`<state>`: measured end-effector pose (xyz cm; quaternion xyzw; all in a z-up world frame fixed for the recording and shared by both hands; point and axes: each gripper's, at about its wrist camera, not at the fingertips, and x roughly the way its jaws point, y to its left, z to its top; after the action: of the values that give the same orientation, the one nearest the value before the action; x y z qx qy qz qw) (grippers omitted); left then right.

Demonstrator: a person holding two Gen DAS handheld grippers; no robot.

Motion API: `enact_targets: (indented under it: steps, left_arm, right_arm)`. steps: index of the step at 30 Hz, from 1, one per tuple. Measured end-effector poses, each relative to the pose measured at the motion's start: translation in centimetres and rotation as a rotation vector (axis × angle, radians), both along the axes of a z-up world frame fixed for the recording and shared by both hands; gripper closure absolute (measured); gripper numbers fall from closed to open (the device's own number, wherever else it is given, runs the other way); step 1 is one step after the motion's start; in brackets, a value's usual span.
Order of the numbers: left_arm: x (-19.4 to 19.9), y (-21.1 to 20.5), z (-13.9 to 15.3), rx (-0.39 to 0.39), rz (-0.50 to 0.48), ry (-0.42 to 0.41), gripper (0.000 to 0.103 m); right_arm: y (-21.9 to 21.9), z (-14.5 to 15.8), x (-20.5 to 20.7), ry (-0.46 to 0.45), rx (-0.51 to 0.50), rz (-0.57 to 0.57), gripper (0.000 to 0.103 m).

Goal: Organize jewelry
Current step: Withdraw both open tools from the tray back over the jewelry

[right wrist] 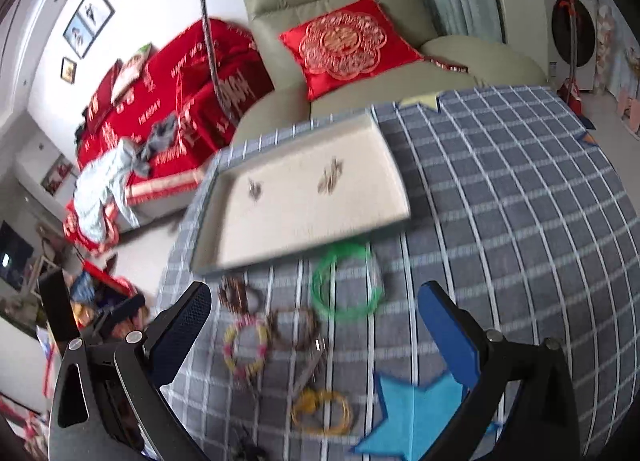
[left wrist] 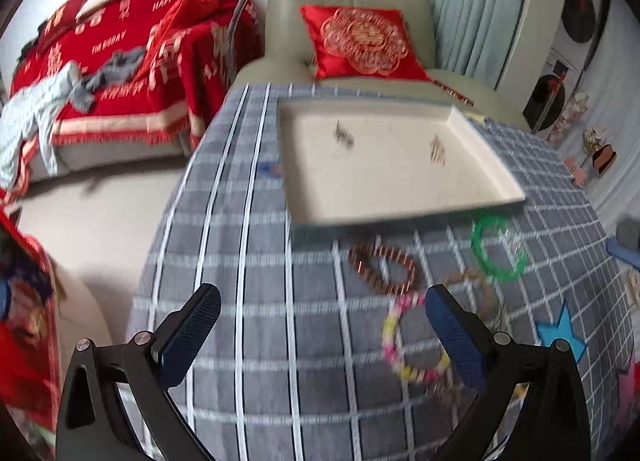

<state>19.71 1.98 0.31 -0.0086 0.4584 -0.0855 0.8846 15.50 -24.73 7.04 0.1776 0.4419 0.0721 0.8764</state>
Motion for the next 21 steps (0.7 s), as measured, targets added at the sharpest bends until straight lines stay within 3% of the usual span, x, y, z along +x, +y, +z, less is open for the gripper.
enact_targets:
  steps: [3, 10, 18, 21]
  left_arm:
    - [-1.0, 0.0, -1.7, -0.007, -0.004, 0.052, 0.000]
    - [-2.0, -0.3, -3.7, 0.011, 0.015, 0.079, 0.000]
    - [-1.6, -1.1, -4.2, 0.000, 0.016, 0.085, 0.000]
    - [-1.4, -1.7, -4.7, 0.009, 0.011, 0.098, 0.000]
  right_arm:
    - [0.5, -2.2, -1.9, 0.062, -0.021, 0.007, 0.000]
    - [0.1, -6.4, -5.0, 0.167, -0.063, -0.040, 0.000]
    - [0.0, -8.2, -5.9, 0.197, -0.181, -0.066, 0.000]
    - [0.3, -8.8, -5.7, 0.207, -0.207, -0.058, 0.008]
